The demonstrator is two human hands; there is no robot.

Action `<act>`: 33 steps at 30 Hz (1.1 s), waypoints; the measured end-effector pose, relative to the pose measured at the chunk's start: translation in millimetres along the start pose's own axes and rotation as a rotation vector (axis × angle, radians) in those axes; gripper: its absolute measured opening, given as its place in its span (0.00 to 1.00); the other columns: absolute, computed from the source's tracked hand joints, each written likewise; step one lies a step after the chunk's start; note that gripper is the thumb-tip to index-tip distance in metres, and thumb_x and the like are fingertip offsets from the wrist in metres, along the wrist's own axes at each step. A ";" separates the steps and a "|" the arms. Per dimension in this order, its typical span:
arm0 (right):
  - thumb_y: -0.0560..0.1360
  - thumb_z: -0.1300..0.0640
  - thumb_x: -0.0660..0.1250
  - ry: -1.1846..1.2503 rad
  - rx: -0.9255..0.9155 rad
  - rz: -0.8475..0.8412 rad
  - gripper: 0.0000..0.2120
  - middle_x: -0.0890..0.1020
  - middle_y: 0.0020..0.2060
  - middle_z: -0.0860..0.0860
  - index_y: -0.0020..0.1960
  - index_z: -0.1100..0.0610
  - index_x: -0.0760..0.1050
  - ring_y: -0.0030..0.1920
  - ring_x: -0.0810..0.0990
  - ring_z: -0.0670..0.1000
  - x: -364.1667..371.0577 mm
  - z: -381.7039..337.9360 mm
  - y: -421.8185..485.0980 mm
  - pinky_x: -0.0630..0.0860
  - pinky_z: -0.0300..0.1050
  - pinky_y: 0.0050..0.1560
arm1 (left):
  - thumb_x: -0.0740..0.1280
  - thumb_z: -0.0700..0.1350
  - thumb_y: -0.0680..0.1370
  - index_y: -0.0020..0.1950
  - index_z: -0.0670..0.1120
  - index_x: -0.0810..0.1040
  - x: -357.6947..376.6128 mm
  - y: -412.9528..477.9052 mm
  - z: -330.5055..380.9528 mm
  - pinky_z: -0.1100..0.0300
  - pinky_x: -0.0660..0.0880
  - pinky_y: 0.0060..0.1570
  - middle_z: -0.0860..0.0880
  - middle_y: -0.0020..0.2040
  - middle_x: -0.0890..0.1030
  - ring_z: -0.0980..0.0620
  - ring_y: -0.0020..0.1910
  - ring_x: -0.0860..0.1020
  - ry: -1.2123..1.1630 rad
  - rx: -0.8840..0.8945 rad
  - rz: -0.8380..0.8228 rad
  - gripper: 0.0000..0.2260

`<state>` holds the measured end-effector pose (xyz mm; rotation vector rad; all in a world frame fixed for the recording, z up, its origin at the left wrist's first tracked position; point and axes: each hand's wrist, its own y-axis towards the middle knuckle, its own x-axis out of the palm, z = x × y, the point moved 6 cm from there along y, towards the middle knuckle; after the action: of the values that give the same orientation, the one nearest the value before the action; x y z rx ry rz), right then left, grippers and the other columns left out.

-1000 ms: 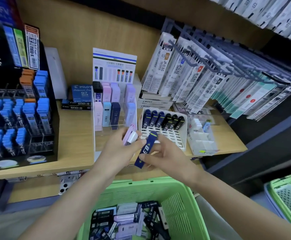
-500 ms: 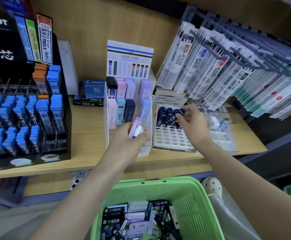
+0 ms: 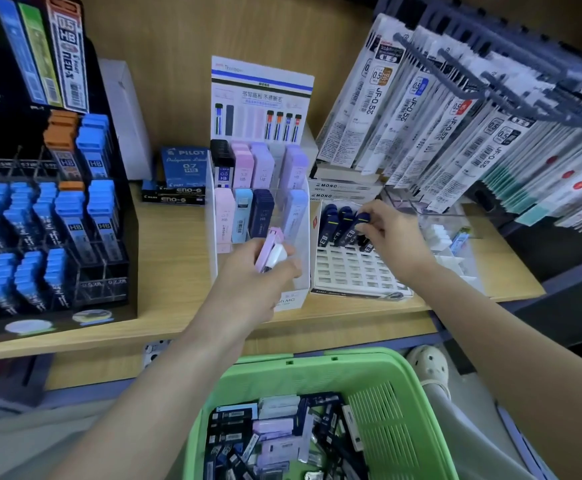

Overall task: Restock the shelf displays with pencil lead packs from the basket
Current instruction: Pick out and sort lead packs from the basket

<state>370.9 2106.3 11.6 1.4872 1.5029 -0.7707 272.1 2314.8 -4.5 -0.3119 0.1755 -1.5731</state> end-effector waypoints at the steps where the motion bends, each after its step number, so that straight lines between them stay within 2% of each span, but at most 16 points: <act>1: 0.78 0.60 0.64 0.014 -0.006 -0.015 0.09 0.81 0.44 0.54 0.58 0.57 0.74 0.45 0.80 0.54 1.3 -0.7 0.4 0.77 0.48 0.49 | 0.65 0.40 0.77 0.47 0.48 0.76 0.4 0.0 0.1 0.67 0.59 0.20 0.49 0.30 0.68 0.55 0.24 0.62 0.006 0.002 0.001 0.03; 6: 0.77 0.60 0.64 0.039 -0.034 -0.043 0.08 0.82 0.43 0.56 0.56 0.56 0.74 0.45 0.82 0.56 4.4 0.4 1.6 0.77 0.54 0.51 | 0.65 0.40 0.77 0.49 0.45 0.76 1.1 0.1 1.1 0.67 0.59 0.20 0.48 0.31 0.67 0.55 0.24 0.62 0.013 0.003 -0.003 0.02; 9: 0.78 0.60 0.64 0.000 -0.036 -0.044 0.08 0.82 0.42 0.55 0.57 0.56 0.74 0.44 0.82 0.56 4.2 3.8 2.7 0.78 0.54 0.49 | 0.66 0.39 0.76 0.49 0.45 0.76 2.1 0.3 0.5 0.67 0.59 0.20 0.44 0.37 0.70 0.54 0.26 0.62 0.010 0.002 -0.004 0.03; 11: 0.78 0.60 0.64 -0.043 -0.044 -0.057 0.09 0.81 0.42 0.54 0.58 0.57 0.75 0.43 0.81 0.56 6.2 3.0 3.2 0.78 0.52 0.48 | 0.66 0.39 0.76 0.50 0.45 0.76 2.7 0.3 -0.3 0.67 0.59 0.21 0.45 0.36 0.69 0.54 0.26 0.62 0.010 -0.003 -0.003 0.03; 13: 0.79 0.60 0.62 -0.092 -0.068 -0.073 0.10 0.79 0.45 0.54 0.58 0.59 0.75 0.46 0.79 0.56 10.1 -0.6 4.2 0.76 0.51 0.49 | 0.66 0.39 0.76 0.49 0.45 0.76 3.6 0.4 -0.5 0.67 0.59 0.21 0.46 0.34 0.68 0.54 0.25 0.62 0.014 -0.005 -0.002 0.03; 15: 0.80 0.60 0.59 -0.135 -0.112 -0.061 0.11 0.77 0.53 0.55 0.59 0.61 0.75 0.50 0.77 0.56 12.9 -5.6 5.4 0.73 0.50 0.52 | 0.66 0.39 0.76 0.49 0.45 0.76 4.3 1.1 -0.5 0.67 0.59 0.21 0.45 0.36 0.70 0.54 0.26 0.62 0.014 -0.006 -0.001 0.03; 18: 0.81 0.60 0.58 -0.131 -0.128 -0.026 0.12 0.75 0.55 0.55 0.60 0.61 0.74 0.53 0.76 0.56 12.8 -10.4 5.0 0.72 0.47 0.54 | 0.66 0.39 0.76 0.49 0.45 0.76 4.4 1.9 -1.6 0.67 0.59 0.21 0.44 0.38 0.70 0.54 0.26 0.62 0.023 -0.007 0.004 0.03; 20: 0.79 0.60 0.61 -0.070 -0.082 0.006 0.10 0.77 0.53 0.54 0.60 0.60 0.73 0.52 0.77 0.54 9.5 -8.6 4.2 0.73 0.48 0.54 | 0.66 0.39 0.76 0.50 0.45 0.76 5.1 2.2 -2.4 0.67 0.59 0.21 0.44 0.38 0.70 0.54 0.26 0.62 0.021 -0.006 0.000 0.04; 23: 0.78 0.61 0.64 -0.042 -0.078 0.044 0.05 0.77 0.46 0.50 0.53 0.60 0.74 0.46 0.78 0.53 6.5 -7.7 3.7 0.76 0.54 0.50 | 0.66 0.40 0.76 0.50 0.45 0.76 6.2 2.8 -3.9 0.67 0.59 0.21 0.45 0.38 0.70 0.53 0.27 0.63 0.026 -0.013 0.001 0.04; 26: 0.76 0.62 0.66 -0.121 -0.150 0.055 0.04 0.76 0.47 0.52 0.50 0.62 0.76 0.44 0.78 0.55 8.9 -12.5 4.5 0.76 0.54 0.47 | 0.67 0.40 0.76 0.48 0.48 0.76 7.7 3.9 -5.0 0.67 0.60 0.21 0.44 0.39 0.72 0.53 0.27 0.63 0.030 -0.024 0.007 0.04; 30: 0.76 0.62 0.66 -0.110 -0.139 0.042 0.06 0.76 0.49 0.54 0.53 0.61 0.76 0.46 0.77 0.55 12.1 -12.4 8.0 0.76 0.55 0.50 | 0.66 0.40 0.76 0.48 0.47 0.76 9.5 4.4 -5.7 0.68 0.60 0.20 0.45 0.40 0.74 0.53 0.27 0.63 0.024 -0.046 0.006 0.03; 33: 0.77 0.60 0.66 -0.161 -0.152 0.068 0.10 0.75 0.53 0.53 0.57 0.58 0.75 0.50 0.76 0.53 11.9 -13.1 5.0 0.76 0.50 0.48 | 0.66 0.40 0.76 0.47 0.48 0.76 10.3 4.5 -5.5 0.68 0.59 0.20 0.45 0.42 0.76 0.53 0.27 0.63 0.015 -0.056 0.004 0.03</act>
<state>374.9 2123.8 7.4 1.3241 1.3526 -0.7028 274.7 2304.0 -10.2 -0.3436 0.2317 -1.5687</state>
